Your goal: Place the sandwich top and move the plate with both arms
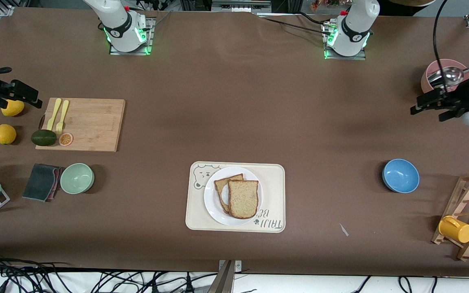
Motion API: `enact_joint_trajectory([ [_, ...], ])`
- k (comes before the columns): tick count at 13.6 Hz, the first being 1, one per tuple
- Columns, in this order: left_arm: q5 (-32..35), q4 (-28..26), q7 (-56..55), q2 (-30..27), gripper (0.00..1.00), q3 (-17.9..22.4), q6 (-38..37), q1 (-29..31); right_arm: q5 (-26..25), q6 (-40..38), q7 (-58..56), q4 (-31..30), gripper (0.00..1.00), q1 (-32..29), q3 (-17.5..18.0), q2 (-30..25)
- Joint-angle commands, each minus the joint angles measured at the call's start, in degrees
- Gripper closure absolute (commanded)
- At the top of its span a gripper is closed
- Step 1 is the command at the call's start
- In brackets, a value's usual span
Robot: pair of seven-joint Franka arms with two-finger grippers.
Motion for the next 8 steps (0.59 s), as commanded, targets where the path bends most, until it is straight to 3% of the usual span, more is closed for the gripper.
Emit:
enact_joint_trajectory([
  [1, 1.88, 6.4, -4.24, 1.24, 0.0, -0.02, -4.47, 0.31, -0.28, 0.05, 0.47, -0.21, 0.0, 0.41, -0.17, -0.54],
  [4, 4.24, 8.59, -12.84, 1.42, 0.0, -1.08, -4.91, -0.82, -0.28, -0.04, 0.83, -0.21, 0.0, 0.41, -0.17, -0.54],
  [8, 12.92, 8.87, -13.21, 2.56, 0.0, -7.21, -4.48, -0.92, -0.2, -0.04, 0.74, -0.21, 0.0, 0.41, -0.26, -0.54],
])
